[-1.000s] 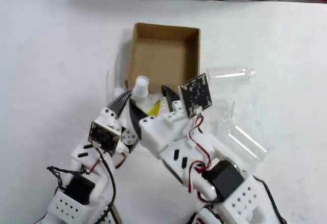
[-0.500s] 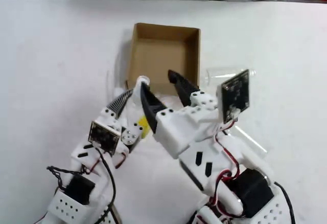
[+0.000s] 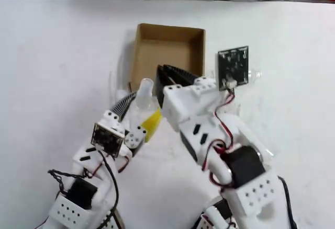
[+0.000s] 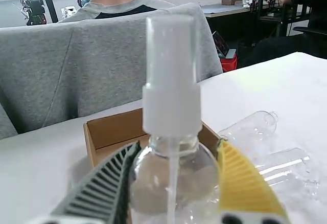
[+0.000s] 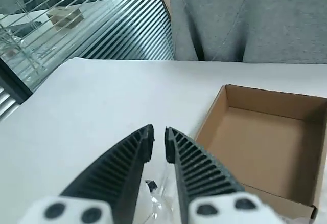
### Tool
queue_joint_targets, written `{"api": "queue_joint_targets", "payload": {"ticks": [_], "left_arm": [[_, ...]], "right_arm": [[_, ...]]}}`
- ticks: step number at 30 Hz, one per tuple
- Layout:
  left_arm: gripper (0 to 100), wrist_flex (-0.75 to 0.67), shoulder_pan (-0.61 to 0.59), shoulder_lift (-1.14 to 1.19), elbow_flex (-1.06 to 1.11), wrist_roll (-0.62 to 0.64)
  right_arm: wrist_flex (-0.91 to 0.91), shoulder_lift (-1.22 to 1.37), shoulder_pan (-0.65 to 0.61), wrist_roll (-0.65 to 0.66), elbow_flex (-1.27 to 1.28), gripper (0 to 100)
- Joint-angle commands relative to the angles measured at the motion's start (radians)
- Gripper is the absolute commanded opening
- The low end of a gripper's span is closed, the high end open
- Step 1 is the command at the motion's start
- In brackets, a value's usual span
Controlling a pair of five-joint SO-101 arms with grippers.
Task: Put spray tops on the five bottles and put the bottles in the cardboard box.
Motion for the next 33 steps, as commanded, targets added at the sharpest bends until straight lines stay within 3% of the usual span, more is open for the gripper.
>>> {"api": "queue_joint_targets", "payload": {"ticks": [1, 11, 19, 27, 33], "left_arm": [[2, 0.003, 0.005, -0.019, -0.005, 0.005], [2, 0.003, 0.005, -0.019, -0.005, 0.003], [2, 0.003, 0.005, -0.019, -0.005, 0.003], [2, 0.003, 0.005, -0.019, -0.005, 0.000], [2, -0.006, -0.015, -0.022, -0.005, 0.003]], "right_arm": [[-0.039, 0.070, -0.019, 0.011, -0.049, 1.5], [0.079, -0.001, -0.148, 0.011, -0.044, 1.5], [0.085, -0.016, -0.116, 0.011, -0.052, 1.6], [0.077, -0.016, 0.148, 0.011, -0.098, 1.6], [0.113, -0.016, 0.389, 0.011, 0.018, 2.0]]}}
